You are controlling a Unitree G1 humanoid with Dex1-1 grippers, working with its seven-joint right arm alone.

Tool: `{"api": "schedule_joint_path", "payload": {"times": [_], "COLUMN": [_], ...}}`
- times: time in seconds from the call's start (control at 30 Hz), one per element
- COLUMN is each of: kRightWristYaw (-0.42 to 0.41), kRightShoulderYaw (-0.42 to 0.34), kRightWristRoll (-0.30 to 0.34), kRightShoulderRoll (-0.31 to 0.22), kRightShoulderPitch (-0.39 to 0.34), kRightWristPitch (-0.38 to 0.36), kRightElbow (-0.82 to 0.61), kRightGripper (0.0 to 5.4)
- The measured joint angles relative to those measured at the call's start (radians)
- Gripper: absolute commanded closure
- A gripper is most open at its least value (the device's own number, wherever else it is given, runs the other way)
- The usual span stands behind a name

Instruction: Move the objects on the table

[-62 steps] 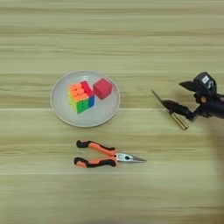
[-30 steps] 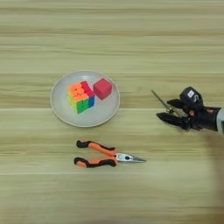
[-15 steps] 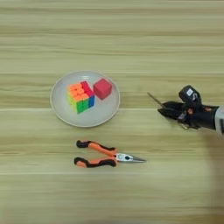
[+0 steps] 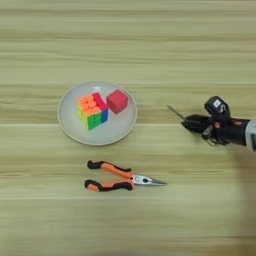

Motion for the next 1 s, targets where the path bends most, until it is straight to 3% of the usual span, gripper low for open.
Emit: {"api": "schedule_joint_path", "payload": {"times": [0.33,0.53,1.0], "kRightWristYaw": [0.003,0.02,0.05], "kRightShoulderYaw": [-0.031,-0.027,0.047], "kRightWristRoll": [0.079,0.102,0.114], "kRightShoulderRoll": [-0.007,-0.01,-0.012], "kRightShoulderPitch": [0.082,0.148,0.206], "kRightWristPitch": [0.124,0.172,0.203], "kRightElbow": [-0.429,-0.584,-0.724], "kRightGripper": [4.61,4.62,4.62]}}
